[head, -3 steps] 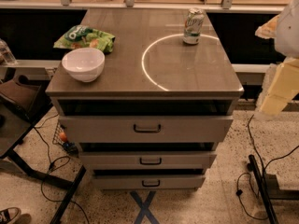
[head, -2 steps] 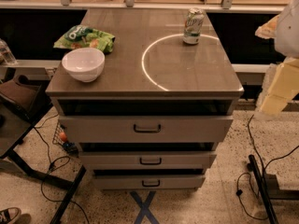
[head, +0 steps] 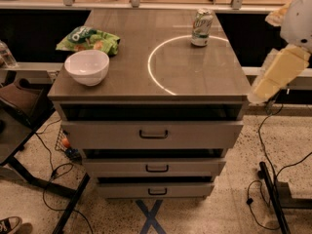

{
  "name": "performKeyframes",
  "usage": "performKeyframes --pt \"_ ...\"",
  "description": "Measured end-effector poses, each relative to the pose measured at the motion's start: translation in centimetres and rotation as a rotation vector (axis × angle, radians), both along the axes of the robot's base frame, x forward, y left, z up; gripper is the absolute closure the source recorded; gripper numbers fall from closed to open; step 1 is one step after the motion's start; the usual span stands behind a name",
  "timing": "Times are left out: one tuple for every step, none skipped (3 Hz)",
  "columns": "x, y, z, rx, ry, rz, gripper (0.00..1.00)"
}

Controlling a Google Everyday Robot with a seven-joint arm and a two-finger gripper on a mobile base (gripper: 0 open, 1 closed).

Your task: Move 7up can near white bowl

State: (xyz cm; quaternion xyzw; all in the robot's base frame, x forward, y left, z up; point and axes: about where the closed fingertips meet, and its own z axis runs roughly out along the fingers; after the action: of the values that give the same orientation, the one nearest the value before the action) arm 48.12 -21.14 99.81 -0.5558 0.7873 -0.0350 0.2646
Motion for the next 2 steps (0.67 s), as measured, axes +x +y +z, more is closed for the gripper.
performKeyframes --pt "7.3 1.4 0.6 0.230 -0.140 -0.044 0.00" --pt "11.7 3.1 0.3 0.379 -0.246 -0.024 0.00"
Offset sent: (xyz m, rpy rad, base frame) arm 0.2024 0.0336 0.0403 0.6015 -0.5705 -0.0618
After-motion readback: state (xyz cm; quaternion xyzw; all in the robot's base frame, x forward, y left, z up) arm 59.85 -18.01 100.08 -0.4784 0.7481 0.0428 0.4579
